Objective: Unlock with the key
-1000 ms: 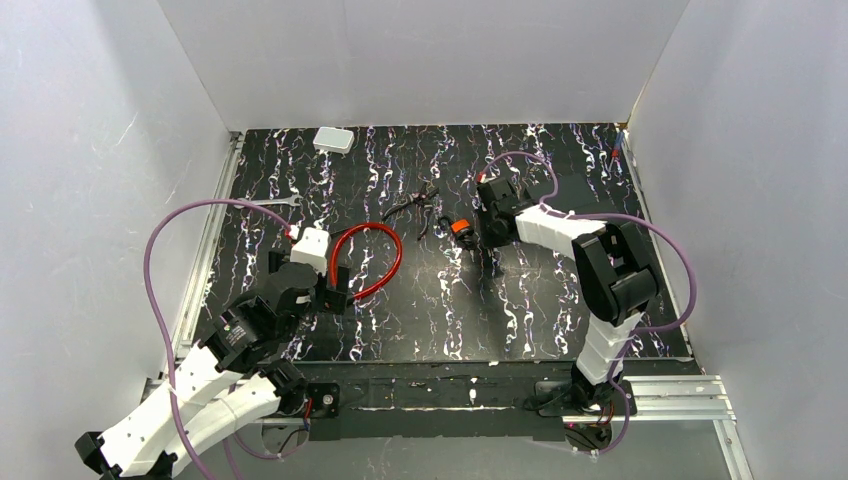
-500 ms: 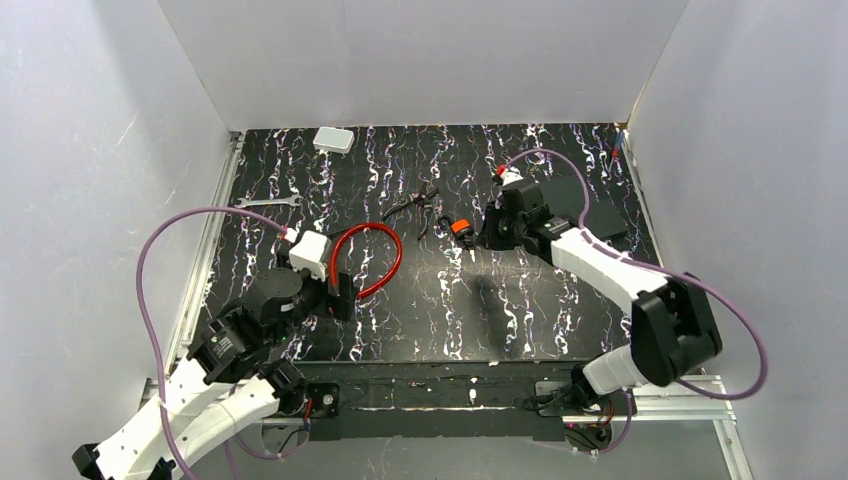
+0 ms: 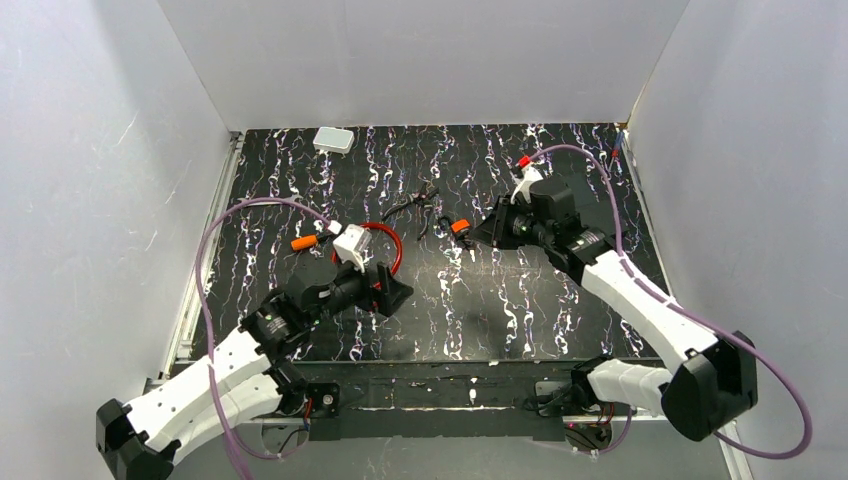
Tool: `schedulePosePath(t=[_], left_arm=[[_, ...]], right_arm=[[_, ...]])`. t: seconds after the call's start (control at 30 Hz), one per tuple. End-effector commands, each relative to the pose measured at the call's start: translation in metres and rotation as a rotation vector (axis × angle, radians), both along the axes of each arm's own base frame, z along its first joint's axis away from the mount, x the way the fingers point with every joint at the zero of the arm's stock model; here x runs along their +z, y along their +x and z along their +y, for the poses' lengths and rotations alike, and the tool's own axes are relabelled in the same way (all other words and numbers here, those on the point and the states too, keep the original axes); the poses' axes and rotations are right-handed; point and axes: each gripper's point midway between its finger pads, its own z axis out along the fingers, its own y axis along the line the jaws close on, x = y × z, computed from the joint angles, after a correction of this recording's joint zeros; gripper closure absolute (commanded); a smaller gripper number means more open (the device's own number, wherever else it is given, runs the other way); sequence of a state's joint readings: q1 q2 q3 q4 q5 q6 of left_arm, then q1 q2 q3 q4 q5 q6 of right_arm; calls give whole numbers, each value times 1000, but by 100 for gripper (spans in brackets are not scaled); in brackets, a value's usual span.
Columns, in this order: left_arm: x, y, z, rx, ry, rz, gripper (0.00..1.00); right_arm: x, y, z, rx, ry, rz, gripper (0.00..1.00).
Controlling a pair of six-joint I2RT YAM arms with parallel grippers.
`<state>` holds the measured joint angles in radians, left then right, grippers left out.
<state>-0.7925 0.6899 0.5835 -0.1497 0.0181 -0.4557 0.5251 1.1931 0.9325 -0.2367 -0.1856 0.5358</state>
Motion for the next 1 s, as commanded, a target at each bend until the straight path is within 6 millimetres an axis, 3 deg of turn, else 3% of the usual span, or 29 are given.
schedulePosePath(t=[0.0,0.2,0.5,0.73,0.97], left_arm=[[45,10,-38,-99,-185,-191,18],[58,18,-72,-221,-185,-413,25],[85,21,-110,-342,-244,-470,28],[92,22,-115,-350,-266,-484,35],[94,22,-111,-345,-255,-521,52]], right_arm=[[48,-22,14,70,165,-20,99],[75,-50,29,170,301,23,99],[92,-80,46,250,354,27,99],[96,-87,50,272,359,22,99],[107,-93,52,304,370,15,99]])
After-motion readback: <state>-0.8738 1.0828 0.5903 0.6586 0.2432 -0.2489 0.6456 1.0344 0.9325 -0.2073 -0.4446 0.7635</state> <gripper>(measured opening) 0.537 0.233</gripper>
